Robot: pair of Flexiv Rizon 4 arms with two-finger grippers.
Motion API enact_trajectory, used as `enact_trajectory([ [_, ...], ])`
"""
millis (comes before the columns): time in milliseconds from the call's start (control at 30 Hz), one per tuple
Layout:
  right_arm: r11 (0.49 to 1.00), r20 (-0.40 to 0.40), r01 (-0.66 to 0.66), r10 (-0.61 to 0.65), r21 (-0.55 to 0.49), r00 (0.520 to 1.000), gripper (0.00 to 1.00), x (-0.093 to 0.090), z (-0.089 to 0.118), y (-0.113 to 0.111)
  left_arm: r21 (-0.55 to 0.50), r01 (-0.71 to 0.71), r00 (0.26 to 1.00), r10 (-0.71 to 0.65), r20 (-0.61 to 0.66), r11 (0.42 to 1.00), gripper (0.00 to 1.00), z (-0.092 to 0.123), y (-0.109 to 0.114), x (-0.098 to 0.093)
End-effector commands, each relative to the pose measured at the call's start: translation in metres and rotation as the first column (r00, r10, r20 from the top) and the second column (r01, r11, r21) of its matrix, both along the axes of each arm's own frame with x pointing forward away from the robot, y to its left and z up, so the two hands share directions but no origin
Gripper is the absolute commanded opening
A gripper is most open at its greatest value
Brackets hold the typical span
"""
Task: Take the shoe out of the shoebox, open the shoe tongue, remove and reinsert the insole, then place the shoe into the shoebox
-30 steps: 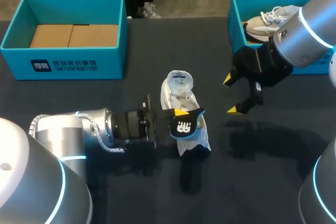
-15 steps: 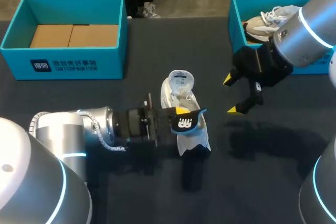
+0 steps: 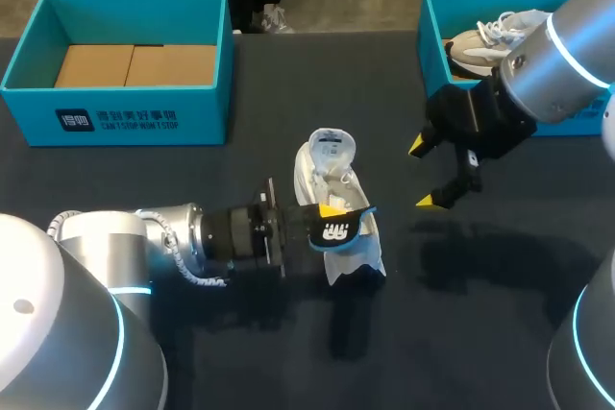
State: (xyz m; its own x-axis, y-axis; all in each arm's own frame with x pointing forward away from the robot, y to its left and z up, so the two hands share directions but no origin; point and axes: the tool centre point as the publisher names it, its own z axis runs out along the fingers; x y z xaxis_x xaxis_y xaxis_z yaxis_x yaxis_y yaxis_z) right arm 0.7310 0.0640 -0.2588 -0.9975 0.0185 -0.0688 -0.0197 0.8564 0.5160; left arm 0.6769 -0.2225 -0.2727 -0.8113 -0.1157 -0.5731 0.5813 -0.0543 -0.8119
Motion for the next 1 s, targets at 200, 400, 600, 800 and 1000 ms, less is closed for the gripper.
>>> enact_trajectory([
  [200,1.0,0.0,-0.001,0.001,0.0,1.0,1.0,0.001,-0.001,0.001,0.038,-0.024,1.0,0.025,-0.011,0.999,0.0,-0.006,0.004,0.001],
  [400,1.0,0.0,-0.001,0.001,0.0,1.0,1.0,0.001,-0.001,0.001,0.067,-0.032,0.999,0.035,-0.039,0.997,0.0,-0.011,0.003,0.006],
  [600,1.0,0.0,-0.001,0.001,0.0,1.0,1.0,0.001,-0.001,0.001,0.089,-0.036,0.998,0.041,-0.055,0.995,0.0,-0.015,0.005,0.008],
  [800,1.0,0.0,-0.001,0.001,0.0,1.0,1.0,0.001,-0.001,0.001,0.07,-0.011,0.998,0.015,-0.062,0.998,0.0,-0.011,0.002,0.007],
  [1000,1.0,0.0,-0.001,0.001,0.0,1.0,1.0,0.001,-0.001,0.001,0.057,0.033,0.999,-0.031,-0.041,0.998,0.0,-0.012,-0.003,0.009],
])
